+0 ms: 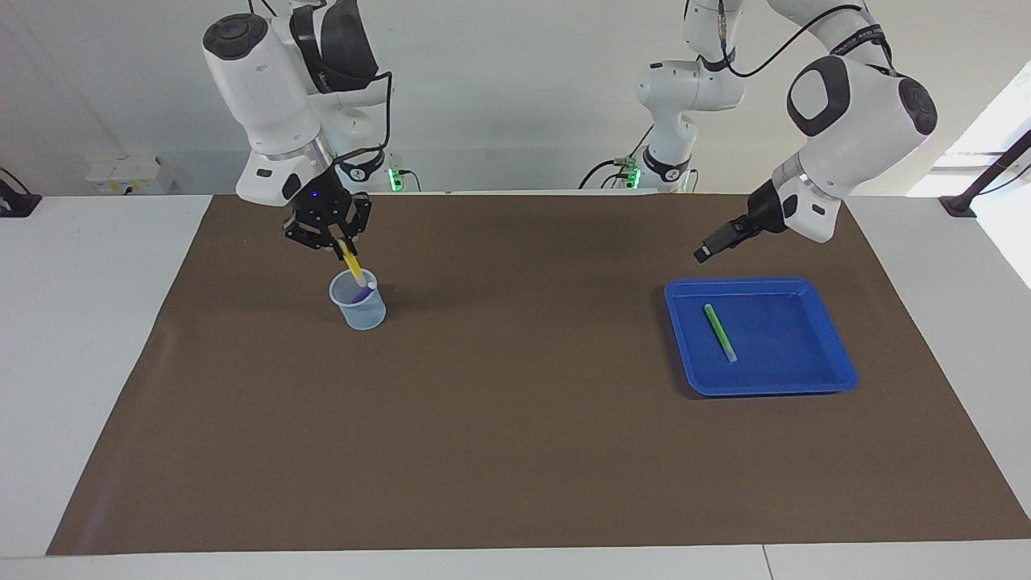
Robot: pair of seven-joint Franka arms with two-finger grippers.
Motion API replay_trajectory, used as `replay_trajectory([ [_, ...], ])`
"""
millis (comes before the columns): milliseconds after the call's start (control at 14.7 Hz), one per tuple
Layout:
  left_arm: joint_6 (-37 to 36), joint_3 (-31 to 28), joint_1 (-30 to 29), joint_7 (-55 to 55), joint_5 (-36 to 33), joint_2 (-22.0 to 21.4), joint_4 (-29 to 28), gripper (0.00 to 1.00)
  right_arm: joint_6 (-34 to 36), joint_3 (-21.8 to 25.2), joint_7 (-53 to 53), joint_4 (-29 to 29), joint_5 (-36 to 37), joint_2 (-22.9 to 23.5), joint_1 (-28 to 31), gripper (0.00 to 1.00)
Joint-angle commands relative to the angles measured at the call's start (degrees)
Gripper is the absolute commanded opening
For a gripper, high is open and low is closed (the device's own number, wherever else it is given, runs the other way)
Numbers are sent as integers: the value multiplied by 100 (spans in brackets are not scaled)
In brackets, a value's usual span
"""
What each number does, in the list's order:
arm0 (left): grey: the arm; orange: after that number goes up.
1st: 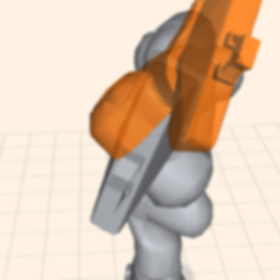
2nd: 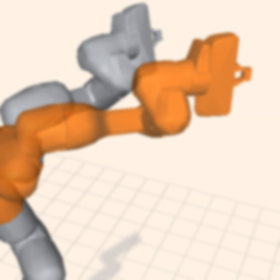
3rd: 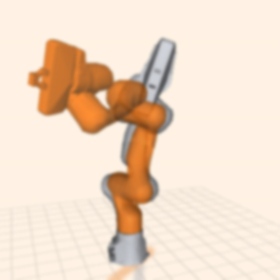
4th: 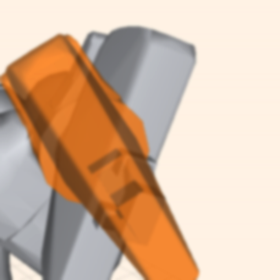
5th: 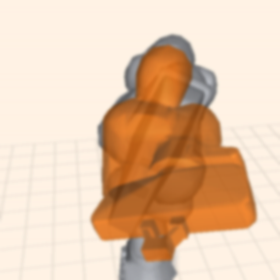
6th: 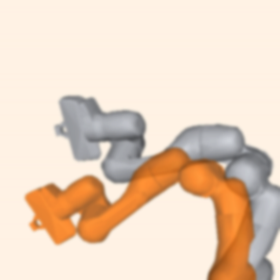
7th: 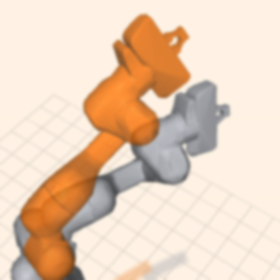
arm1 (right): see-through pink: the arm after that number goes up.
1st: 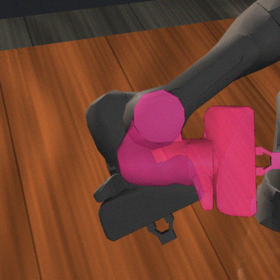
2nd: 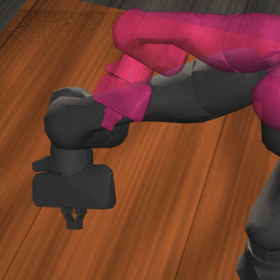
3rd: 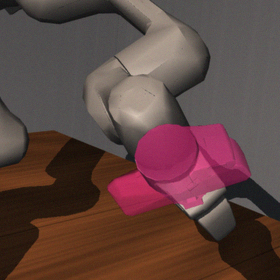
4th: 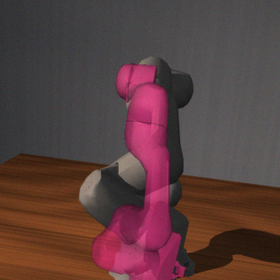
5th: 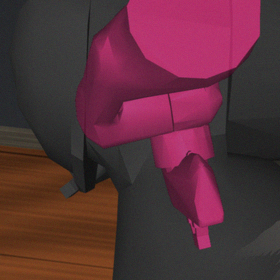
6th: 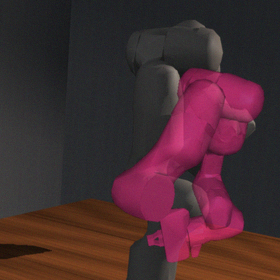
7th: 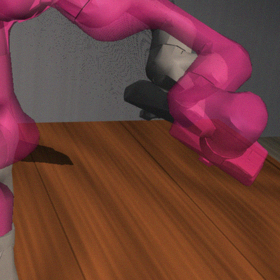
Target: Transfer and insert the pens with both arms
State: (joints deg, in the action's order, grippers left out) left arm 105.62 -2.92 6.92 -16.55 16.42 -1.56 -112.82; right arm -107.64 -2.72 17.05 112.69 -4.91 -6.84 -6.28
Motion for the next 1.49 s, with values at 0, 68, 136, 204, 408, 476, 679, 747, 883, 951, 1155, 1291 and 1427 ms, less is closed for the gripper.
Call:
replay_trajectory([
  [0,729,37,-103,879,-358,243,-319,100,-186,-80,315,516,104,-344,196,0],
  [68,914,37,-138,1143,-498,400,-346,100,-318,-89,421,674,104,-414,310,0],
  [136,1134,37,-138,1424,-699,559,-363,100,-406,-89,483,771,104,-449,337,0],
  [204,1362,37,-130,1635,-823,673,-442,100,-424,-89,492,807,104,-441,338,0],
  [408,2065,37,-42,1901,-1078,893,-758,99,-896,-97,474,1078,104,-292,277,0],
  [476,2198,37,71,1910,-1314,990,-768,98,-951,-97,509,1114,104,-265,276,0],
  [679,2462,46,90,1910,-1615,1245,-768,87,-908,-97,536,1184,104,-309,267,0],
  [747,2515,46,99,1901,-1615,1298,-768,85,-908,-97,536,1211,104,-318,276,8],
  [883,2525,46,90,1892,-1615,1377,-768,82,-899,-97,545,1194,104,-309,276,70],
  [951,2542,46,90,1866,-1615,1465,-768,81,-890,-97,545,1150,104,-292,276,100],
  [1155,2664,55,90,1490,-1615,1579,-768,75,-436,-106,545,748,52,-327,276,100],
  [1291,2735,55,134,1304,-1615,1615,-768,69,162,-106,475,142,-45,-327,276,100],
  [1427,2718,55,143,1312,-1615,1615,-768,49,471,-124,466,-176,-700,-327,258,100],
])
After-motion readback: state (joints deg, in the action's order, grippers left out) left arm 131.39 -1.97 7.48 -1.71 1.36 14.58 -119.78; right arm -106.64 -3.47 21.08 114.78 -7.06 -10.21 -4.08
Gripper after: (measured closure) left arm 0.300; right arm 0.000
